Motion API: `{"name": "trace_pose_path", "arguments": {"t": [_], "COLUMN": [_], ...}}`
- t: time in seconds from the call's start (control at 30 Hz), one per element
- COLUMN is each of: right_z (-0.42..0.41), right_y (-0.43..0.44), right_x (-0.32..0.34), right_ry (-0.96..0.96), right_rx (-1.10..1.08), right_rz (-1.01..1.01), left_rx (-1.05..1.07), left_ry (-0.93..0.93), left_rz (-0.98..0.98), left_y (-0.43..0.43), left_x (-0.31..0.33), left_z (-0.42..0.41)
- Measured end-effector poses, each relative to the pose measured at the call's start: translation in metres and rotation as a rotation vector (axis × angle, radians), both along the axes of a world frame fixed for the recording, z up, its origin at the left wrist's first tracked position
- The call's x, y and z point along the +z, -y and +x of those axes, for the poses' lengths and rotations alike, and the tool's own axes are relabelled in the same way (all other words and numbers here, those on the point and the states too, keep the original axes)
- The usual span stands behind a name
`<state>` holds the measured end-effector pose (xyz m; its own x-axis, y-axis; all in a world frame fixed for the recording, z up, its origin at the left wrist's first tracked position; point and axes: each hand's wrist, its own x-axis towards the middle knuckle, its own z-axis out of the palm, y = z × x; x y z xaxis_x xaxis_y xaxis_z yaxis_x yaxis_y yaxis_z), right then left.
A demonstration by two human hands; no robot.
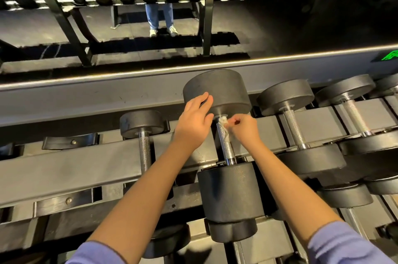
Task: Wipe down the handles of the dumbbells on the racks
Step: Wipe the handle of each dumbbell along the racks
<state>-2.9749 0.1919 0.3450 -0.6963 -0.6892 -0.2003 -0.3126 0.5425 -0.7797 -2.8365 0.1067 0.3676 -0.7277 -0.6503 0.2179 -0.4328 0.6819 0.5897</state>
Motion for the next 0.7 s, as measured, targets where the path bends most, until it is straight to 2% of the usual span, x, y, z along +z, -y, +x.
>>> {"name": "trace_pose_path", "arguments": {"t": [0.07,0.17,0.37,0.47,0.57,0.7], "right_z": [-0.002,-0.003,-0.001,0.002,0.005,0.005], "right_y": [0.007,0.004,-0.024,-0.028,-0.021,-0.003], "right_x": [-0.001,-0.003,-0.003,0.001,0.002,0.001], "right_ry": [-0.003,-0.002,-0.042,-0.091,-0.136,-0.132], "right_rx": [-0.024,0.024,0.246,0.362,0.281,0.103], "right_rz": [-0.062,-0.032,0.371,0.495,0.458,0.224], "left_rx": [-0.004,-0.004,0.007,0.011,0.002,-0.004], "left_ry": [0.011,0.026,0.033,0.042,0.046,0.07], "left_rz": [0.002,0.007,0.029,0.04,0.04,0.031], "left_y": [0.0,0.0,-0.001,0.0,0.0,0.0], "left_x": [0.001,0.001,-0.001,-0.002,0.0,0.003], "left_z": [0.0,0.001,0.0,0.0,0.0,0.001]}}
